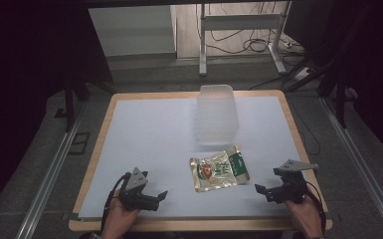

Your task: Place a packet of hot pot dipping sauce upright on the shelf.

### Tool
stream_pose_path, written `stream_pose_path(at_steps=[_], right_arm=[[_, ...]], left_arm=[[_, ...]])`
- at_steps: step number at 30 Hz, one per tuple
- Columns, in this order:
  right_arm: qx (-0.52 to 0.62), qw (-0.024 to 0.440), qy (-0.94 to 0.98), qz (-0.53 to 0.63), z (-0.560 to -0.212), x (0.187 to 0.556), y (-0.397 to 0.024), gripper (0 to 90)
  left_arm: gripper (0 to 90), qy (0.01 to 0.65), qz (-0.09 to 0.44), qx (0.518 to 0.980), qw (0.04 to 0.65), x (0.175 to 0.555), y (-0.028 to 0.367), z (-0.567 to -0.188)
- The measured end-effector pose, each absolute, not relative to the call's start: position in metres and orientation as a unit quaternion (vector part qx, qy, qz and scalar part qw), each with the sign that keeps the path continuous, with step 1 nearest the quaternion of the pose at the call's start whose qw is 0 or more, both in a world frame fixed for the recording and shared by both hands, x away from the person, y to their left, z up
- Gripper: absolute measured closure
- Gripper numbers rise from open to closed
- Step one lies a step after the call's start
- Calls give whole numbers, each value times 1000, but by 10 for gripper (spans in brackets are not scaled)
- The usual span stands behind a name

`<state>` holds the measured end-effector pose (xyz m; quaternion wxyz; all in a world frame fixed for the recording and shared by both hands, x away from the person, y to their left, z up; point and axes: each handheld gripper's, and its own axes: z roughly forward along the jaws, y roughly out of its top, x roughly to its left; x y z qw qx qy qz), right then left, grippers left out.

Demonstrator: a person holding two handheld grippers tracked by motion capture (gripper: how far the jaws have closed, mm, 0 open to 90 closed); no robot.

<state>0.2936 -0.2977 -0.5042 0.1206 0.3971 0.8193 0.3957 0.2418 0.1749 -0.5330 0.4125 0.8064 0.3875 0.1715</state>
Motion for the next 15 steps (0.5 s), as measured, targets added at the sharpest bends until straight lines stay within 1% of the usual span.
stream_pose_path(at_steps=[3, 7, 11, 15], right_arm=[[401, 111, 822, 388, -507, 296, -300, 6], [402, 117, 823, 384, -507, 295, -298, 7], [405, 100, 824, 384, -509, 297, -299, 6], [412, 111, 817, 386, -507, 295, -300, 0]], left_arm=[[24, 387, 174, 808, 409, 242, 175, -533], [23, 377, 178, 814, 406, 241, 173, -534], [22, 370, 181, 816, 405, 241, 172, -535], [22, 368, 182, 817, 405, 241, 172, -535]])
